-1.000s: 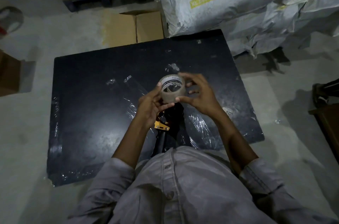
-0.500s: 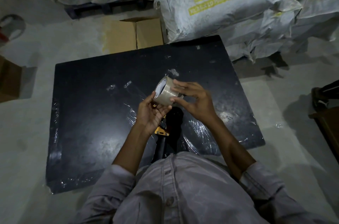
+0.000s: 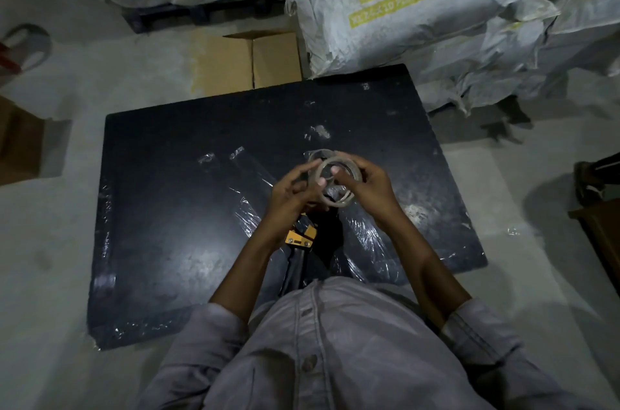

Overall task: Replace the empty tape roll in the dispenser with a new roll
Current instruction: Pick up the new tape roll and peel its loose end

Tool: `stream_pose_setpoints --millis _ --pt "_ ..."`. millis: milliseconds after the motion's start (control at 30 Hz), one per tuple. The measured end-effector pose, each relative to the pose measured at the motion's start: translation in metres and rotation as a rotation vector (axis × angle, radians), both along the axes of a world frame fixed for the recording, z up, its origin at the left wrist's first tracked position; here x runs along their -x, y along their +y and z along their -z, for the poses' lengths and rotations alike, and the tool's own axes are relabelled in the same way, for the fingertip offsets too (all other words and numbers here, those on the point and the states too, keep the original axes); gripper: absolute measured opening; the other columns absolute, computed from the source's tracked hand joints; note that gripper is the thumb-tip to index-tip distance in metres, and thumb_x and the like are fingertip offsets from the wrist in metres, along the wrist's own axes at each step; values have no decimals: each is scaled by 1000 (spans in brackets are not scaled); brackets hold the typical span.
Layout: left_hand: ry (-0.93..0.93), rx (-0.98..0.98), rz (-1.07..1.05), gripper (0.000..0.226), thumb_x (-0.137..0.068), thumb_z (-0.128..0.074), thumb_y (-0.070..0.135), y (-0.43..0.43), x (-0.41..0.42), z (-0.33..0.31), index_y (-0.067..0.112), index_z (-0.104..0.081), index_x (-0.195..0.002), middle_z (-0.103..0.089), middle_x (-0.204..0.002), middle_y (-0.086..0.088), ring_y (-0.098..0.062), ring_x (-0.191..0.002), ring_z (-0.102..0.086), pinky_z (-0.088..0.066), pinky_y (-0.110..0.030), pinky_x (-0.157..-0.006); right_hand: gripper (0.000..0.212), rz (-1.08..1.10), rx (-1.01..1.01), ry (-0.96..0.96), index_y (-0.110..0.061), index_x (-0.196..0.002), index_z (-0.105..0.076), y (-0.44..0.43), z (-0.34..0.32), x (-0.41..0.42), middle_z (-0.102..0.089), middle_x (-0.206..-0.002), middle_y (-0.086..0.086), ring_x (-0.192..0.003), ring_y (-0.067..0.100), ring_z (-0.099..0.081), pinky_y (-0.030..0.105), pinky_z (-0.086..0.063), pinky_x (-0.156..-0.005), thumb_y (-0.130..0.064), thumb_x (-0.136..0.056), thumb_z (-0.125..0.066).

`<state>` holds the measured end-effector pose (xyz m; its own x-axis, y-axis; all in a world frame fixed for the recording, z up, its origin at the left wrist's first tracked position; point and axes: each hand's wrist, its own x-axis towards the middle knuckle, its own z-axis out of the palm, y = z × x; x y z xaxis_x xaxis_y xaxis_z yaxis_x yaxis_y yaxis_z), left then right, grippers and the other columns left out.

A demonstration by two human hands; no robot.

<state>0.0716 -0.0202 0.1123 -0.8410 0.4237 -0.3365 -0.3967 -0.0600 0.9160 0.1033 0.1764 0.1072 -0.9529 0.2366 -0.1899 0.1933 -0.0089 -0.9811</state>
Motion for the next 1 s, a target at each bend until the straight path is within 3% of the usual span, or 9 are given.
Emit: stream_pose_setpoints --millis 233,333,467,667,733,867,933,1000 --pt "88 111 -44 47 -97 -86 15 4 -1 7 21 -71 -141 -78 -128 -16 -44 -110 -77 -66 -49 -87 34 -4 -102 -6 -13 -131 -82 11 6 -3 -83 -128 -1 -122 13 -78 32 -60 -107 0 -101 -74" --pt "55 165 -128 39 -96 -88 21 1 2 12 20 -74 -132 -80 -123 -13 -38 -107 -80 -68 -44 -83 29 -29 -137 -61 -19 -131 -83 14 8 -7 -84 -121 -16 -117 8 -79 39 -64 -104 -13 -103 -80" --pt "-9 256 -182 28 -98 -85 33 -5 5 22 22 -78 -123 -81 -114 -11 -33 -104 -82 -68 -41 -81 30 -52 -327 -122 -40 -125 -84 10 16 -8 -85 -118 -18 -107 9 -82 53 -69 -92 -44 -95 -85" --pt "-77 249 -147 29 -105 -75 26 -11 5 31 10 -78 -130 -83 -113 -17 -33 -107 -81 -68 -37 -89 27 42 -285 -266 -13 -127 -84 8 21 -8 -86 -93 -9 -69 20 -83 51 -71 -71 -21 -101 -83" --pt "-86 244 -108 29 -109 -70 24 -11 3 30 12 -77 -134 -84 -114 -9 -28 -109 -81 -68 -38 -89 28 71 -154 -343 -1 -129 -80 6 20 -9 -84 -101 4 -60 21 -81 46 -70 -63 -14 -104 -80" --pt "-36 257 -22 37 -112 -63 11 -11 0 31 18 -71 -147 -83 -121 13 -13 -113 -79 -67 -34 -89 24 113 10 -441 7 -123 -79 7 24 -9 -80 -111 25 -54 26 -78 35 -69 -55 -9 -104 -78" --pt "-22 245 -3 44 -107 -70 9 -11 -1 31 15 -68 -151 -81 -131 7 -16 -117 -78 -66 -39 -96 24 117 32 -465 8 -122 -79 9 25 -10 -80 -110 27 -54 30 -78 34 -68 -54 -9 -105 -77" --pt "-7 232 9 57 -98 -82 7 -10 -4 28 14 -66 -152 -78 -136 -1 -16 -112 -78 -66 -34 -91 24 120 78 -467 9 -122 -78 10 24 -11 -80 -103 28 -54 30 -78 33 -67 -52 -9 -105 -75"
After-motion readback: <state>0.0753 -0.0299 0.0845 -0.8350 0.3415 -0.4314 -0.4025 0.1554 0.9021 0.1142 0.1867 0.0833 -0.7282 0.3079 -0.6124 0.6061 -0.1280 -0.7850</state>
